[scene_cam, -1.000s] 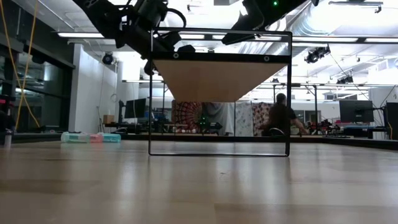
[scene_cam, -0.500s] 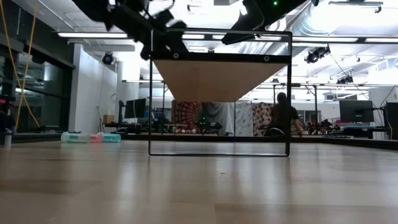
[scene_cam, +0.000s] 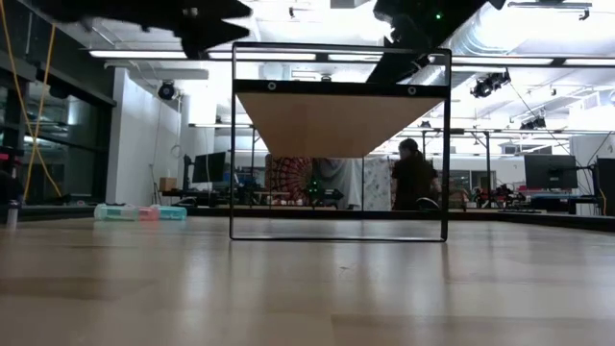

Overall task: Pick and place medicine bottles onto shelf by color
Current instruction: Put the transparent blue pill bottle on the shelf

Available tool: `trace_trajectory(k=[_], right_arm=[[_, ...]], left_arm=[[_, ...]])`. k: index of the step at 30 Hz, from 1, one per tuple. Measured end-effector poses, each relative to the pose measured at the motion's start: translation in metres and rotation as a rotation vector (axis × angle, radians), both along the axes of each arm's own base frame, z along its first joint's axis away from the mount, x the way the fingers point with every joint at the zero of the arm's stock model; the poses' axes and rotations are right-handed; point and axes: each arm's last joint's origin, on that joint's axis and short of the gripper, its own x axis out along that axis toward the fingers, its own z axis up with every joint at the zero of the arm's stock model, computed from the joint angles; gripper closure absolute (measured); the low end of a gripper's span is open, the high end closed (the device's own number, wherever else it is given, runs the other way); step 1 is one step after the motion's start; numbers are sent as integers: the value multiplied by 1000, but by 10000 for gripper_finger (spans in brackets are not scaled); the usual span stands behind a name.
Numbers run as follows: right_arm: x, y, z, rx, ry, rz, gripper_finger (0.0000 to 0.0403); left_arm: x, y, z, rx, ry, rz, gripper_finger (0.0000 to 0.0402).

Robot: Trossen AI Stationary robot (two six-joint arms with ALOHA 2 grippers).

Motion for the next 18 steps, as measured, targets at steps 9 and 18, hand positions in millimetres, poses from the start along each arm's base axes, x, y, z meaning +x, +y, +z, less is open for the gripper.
trace_trajectory(k=[9,18], right_arm=[[1,17,2,23,-15,46,247],[-16,23,11,152,13,-41,247]], left_arm=[[-25,-15,-20,106,-124,-111,147],[-30,-16,-15,119,-151,-138,147]])
